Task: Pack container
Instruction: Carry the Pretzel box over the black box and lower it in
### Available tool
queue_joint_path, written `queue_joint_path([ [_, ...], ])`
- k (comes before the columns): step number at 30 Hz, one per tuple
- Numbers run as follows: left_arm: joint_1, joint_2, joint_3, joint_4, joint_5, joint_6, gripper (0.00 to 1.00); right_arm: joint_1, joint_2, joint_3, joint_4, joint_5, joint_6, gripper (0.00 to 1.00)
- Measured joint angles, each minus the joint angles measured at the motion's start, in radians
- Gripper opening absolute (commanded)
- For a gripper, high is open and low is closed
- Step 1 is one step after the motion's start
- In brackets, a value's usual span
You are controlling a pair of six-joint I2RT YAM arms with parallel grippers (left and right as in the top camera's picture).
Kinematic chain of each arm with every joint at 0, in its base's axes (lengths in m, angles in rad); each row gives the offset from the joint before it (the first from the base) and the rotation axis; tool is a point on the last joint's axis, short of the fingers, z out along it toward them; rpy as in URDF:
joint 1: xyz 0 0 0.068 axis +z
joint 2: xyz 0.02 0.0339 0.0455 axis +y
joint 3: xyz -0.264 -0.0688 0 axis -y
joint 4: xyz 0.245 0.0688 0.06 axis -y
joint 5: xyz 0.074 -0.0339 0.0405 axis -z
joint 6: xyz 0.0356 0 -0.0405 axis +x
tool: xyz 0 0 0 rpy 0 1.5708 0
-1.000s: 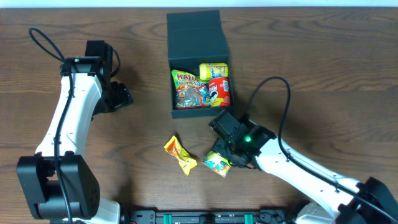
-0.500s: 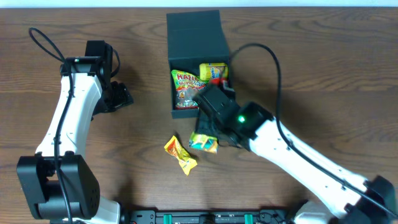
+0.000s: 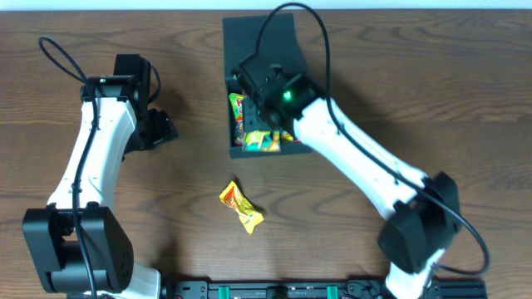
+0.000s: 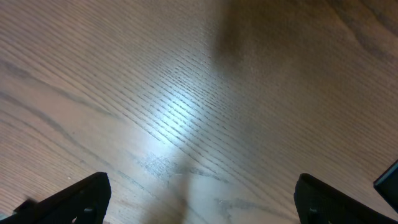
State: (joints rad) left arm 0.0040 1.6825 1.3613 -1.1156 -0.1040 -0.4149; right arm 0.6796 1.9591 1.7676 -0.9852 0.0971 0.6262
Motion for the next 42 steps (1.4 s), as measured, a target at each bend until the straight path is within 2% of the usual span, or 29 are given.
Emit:
queue_joint_path([
  [7, 0.0, 0.0, 0.0, 0.0, 0.0, 0.0, 0.95, -0.061, 0.112, 0.066, 0.047, 0.005, -0.063, 0.53],
  [33, 0.0, 0.0, 0.0, 0.0, 0.0, 0.0, 0.95, -0.013, 0.225, 0.077, 0.163, -0.046, -0.12, 0.54],
  [38, 0.0, 0.0, 0.0, 0.0, 0.0, 0.0, 0.95, 0.007, 0.264, 0.077, 0.174, -0.061, -0.122, 0.63],
  [42, 0.0, 0.0, 0.0, 0.0, 0.0, 0.0, 0.95, 0.011, 0.277, 0.077, 0.183, -0.061, -0.123, 0.65],
])
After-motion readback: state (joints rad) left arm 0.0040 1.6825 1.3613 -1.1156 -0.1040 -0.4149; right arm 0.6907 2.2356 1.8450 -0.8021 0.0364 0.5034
